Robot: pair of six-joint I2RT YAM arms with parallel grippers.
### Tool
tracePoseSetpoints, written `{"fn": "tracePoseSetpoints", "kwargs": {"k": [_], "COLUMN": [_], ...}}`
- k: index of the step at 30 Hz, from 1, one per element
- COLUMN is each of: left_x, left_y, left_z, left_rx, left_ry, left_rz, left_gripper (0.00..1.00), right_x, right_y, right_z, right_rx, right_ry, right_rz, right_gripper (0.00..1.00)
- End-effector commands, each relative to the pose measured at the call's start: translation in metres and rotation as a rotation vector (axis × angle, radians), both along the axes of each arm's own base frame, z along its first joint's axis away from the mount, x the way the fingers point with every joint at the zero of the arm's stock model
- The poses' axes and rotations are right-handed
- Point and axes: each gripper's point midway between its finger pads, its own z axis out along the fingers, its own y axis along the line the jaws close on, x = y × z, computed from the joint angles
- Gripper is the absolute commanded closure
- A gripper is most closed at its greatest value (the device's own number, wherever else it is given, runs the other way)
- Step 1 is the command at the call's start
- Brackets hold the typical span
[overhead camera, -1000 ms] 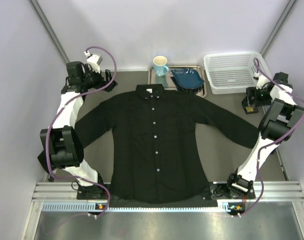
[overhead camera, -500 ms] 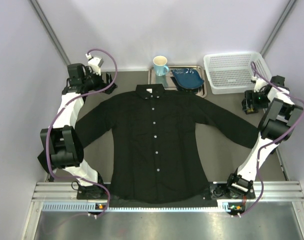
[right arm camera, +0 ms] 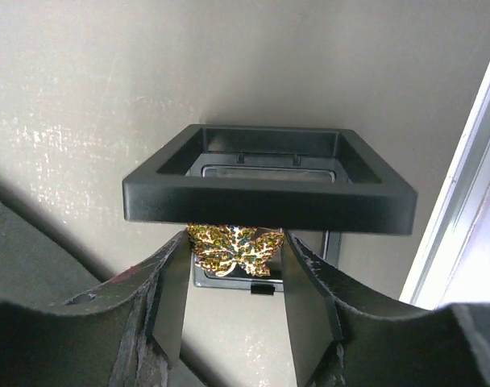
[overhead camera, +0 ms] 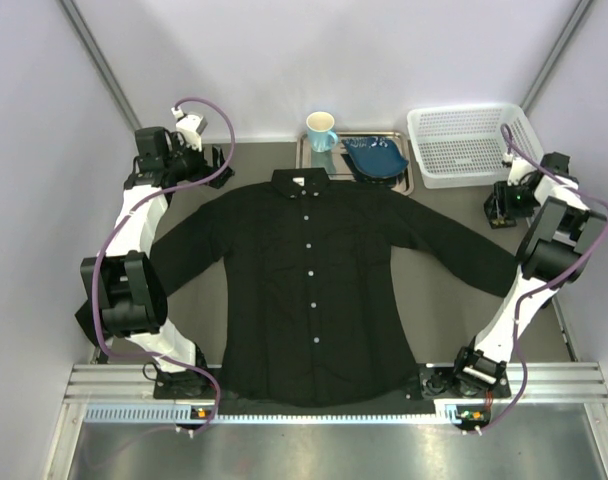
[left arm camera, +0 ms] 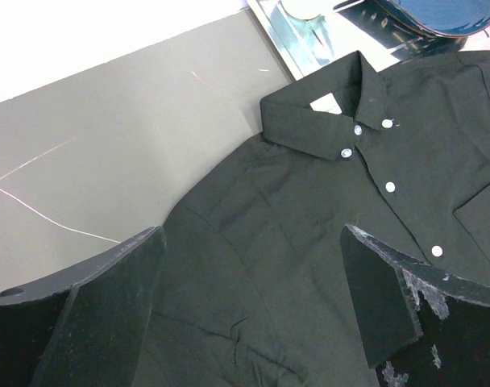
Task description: Pin the brooch onto the clothing
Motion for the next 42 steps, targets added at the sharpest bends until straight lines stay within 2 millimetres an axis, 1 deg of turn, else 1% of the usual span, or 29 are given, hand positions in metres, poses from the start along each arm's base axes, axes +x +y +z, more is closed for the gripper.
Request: {"fn": "tracePoseSetpoints", "kwargs": {"k": [1, 6, 8, 10, 11, 13, 14, 15, 16, 17, 18, 19, 21, 22, 23, 24, 25, 26, 27, 28, 29, 31, 32, 33, 34, 36, 38, 39, 42], "left_x": [-0.002, -0.001, 0.000, 0.000, 0.001, -0.002, -0.005, -0.009, -0.012, -0.020, -0.025, -0.033, -0.048, -0.058, -0.060, -0.074, -0.080, -0.091, -0.102, -0.113, -0.117, -0.127, -0.131, -0.132, -0.134, -0.136, -0.137, -0.141, -0.153], "left_y": [0.000, 0.000, -0.001, 0.000, 0.000, -0.005, -0.008, -0.016, -0.021, -0.025, -0.031, -0.041, -0.061, -0.081, -0.083, -0.103, -0.113, -0.134, -0.144, -0.163, -0.173, -0.196, -0.205, -0.212, -0.223, -0.233, -0.246, -0.248, -0.259], "left_z": [0.024, 0.025, 0.025, 0.028, 0.028, 0.035, 0.036, 0.039, 0.045, 0.042, 0.042, 0.046, 0.043, 0.047, 0.046, 0.040, 0.038, 0.036, 0.030, 0.027, 0.028, 0.027, 0.028, 0.029, 0.029, 0.028, 0.034, 0.029, 0.027], "left_rx": [0.016, 0.016, 0.021, 0.028, 0.040, 0.039, 0.055, 0.043, 0.044, 0.084, 0.102, 0.107, 0.183, 0.192, 0.252, 0.249, 0.261, 0.293, 0.297, 0.306, 0.327, 0.312, 0.294, 0.288, 0.288, 0.276, 0.282, 0.278, 0.270], "left_ry": [-0.070, -0.073, -0.073, -0.070, -0.076, -0.093, -0.103, -0.115, -0.137, -0.152, -0.170, -0.198, -0.264, -0.303, -0.362, -0.354, -0.371, -0.429, -0.420, -0.447, -0.501, -0.552, -0.571, -0.588, -0.622, -0.656, -0.733, -0.731, -0.763], "left_rz": [-0.006, -0.006, -0.010, -0.012, -0.025, -0.072, -0.104, -0.159, -0.200, -0.272, -0.326, -0.400, -0.542, -0.626, -0.678, -0.754, -0.805, -0.904, -0.960, -1.033, -1.083, -1.155, -1.178, -1.193, -1.220, -1.234, -1.241, -1.251, -1.298], "left_gripper": [0.05, 0.05, 0.04, 0.03, 0.02, 0.01, 0.01, 0.02, 0.02, 0.03, 0.04, 0.05, 0.05, 0.06, 0.07, 0.09, 0.11, 0.15, 0.17, 0.19, 0.21, 0.25, 0.28, 0.35, 0.37, 0.42, 0.44, 0.44, 0.45], "right_x": [0.003, 0.001, 0.000, 0.000, -0.006, -0.010, -0.013, -0.020, -0.022, -0.025, -0.030, -0.031, -0.040, -0.051, -0.056, -0.056, -0.064, -0.073, -0.076, -0.082, -0.092, -0.101, -0.114, -0.120, -0.127, -0.144, -0.159, -0.166, -0.177], "right_y": [0.003, 0.005, 0.009, 0.016, 0.024, 0.052, 0.065, 0.079, 0.107, 0.122, 0.141, 0.173, 0.211, 0.247, 0.264, 0.278, 0.293, 0.321, 0.335, 0.349, 0.368, 0.387, 0.401, 0.407, 0.414, 0.426, 0.430, 0.435, 0.440], "right_z": [0.037, 0.051, 0.061, 0.070, 0.077, 0.088, 0.099, 0.105, 0.111, 0.125, 0.131, 0.141, 0.151, 0.163, 0.168, 0.175, 0.180, 0.183, 0.190, 0.191, 0.193, 0.198, 0.198, 0.198, 0.199, 0.199, 0.197, 0.198, 0.197], "right_rx": [-0.033, -0.035, -0.025, 0.001, 0.016, 0.074, 0.089, 0.117, 0.161, 0.178, 0.217, 0.267, 0.317, 0.376, 0.404, 0.421, 0.467, 0.495, 0.514, 0.562, 0.590, 0.650, 0.675, 0.695, 0.739, 0.783, 0.811, 0.814, 0.835], "right_ry": [-0.073, -0.098, -0.118, -0.134, -0.127, -0.131, -0.145, -0.133, -0.140, -0.160, -0.149, -0.163, -0.154, -0.135, -0.130, -0.139, -0.125, -0.110, -0.118, -0.097, -0.076, -0.056, -0.020, -0.003, 0.019, 0.075, 0.125, 0.137, 0.183], "right_rz": [0.012, 0.013, 0.018, 0.034, 0.046, 0.110, 0.140, 0.165, 0.227, 0.260, 0.290, 0.364, 0.469, 0.565, 0.618, 0.671, 0.710, 0.785, 0.829, 0.860, 0.909, 0.968, 1.003, 1.018, 1.032, 1.064, 1.093, 1.118, 1.134], "right_gripper": [0.57, 0.60, 0.62, 0.62, 0.63, 0.63, 0.63, 0.63, 0.63, 0.63, 0.63, 0.63, 0.63, 0.63, 0.63, 0.64, 0.64, 0.64, 0.64, 0.64, 0.64, 0.64, 0.64, 0.64, 0.64, 0.64, 0.65, 0.65, 0.66]}}
